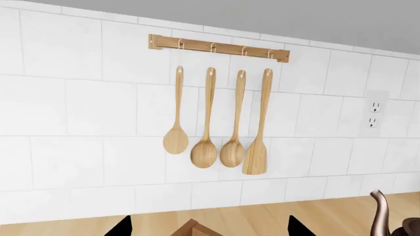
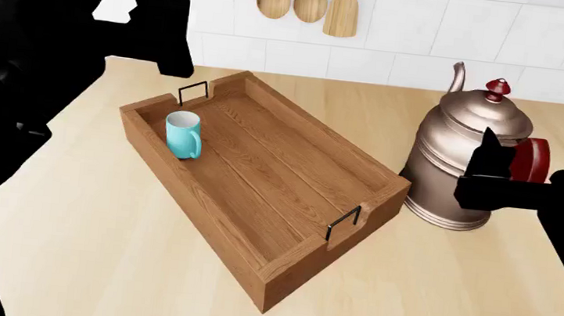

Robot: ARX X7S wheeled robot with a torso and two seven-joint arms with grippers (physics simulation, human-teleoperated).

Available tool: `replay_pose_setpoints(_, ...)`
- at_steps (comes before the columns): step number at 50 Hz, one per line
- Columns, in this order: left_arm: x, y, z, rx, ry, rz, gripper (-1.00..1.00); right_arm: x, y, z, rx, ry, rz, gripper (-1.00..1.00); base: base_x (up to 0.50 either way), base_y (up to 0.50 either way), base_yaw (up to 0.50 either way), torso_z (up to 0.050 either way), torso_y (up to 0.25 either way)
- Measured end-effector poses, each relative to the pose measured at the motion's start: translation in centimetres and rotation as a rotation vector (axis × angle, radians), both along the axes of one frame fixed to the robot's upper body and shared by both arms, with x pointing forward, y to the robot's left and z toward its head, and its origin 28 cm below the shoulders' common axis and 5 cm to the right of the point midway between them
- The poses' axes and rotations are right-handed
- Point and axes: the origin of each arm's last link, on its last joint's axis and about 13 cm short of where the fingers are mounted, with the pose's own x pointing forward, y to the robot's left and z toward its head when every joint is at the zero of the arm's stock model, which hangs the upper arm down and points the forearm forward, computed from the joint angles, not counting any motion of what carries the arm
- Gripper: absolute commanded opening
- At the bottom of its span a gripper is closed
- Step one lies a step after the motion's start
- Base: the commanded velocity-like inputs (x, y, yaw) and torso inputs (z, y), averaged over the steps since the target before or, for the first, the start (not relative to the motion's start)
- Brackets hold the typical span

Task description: Pick the kettle from the counter and place it on the tray. Then pick the mug from the cabinet and place it on the tray. Then close the cabinet doors.

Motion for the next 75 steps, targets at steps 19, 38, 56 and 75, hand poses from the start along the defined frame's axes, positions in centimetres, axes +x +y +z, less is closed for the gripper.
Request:
replay_pose_setpoints(19,0.2,0.0,-0.3,-0.003,0.009,0.000,1.00,0.9,-0.5,-1.1,0.027,0.032,-0.023,1.00,0.00,0.00,0.00,0.000,0.000)
replay_pose_setpoints(38,0.4,0.1,-0.8,-0.003,0.020,-0.001,1.00,2.2,-1.3,-2.5,0.066,0.068,-0.055,1.00,0.00,0.00,0.00,0.000,0.000)
replay_pose_setpoints(56,0.5,0.1,-1.2,-0.006,0.031,-0.001,1.00,2.8,-1.5,-3.1,0.083,0.075,-0.067,-1.00,0.00,0.00,0.00,0.000,0.000)
replay_pose_setpoints(75,0.6,0.3,-1.2,-0.016,0.033,0.002,1.00,2.2,-1.3,-1.8,0.072,0.032,-0.062,-1.00,0.00,0.00,0.00,0.000,0.001)
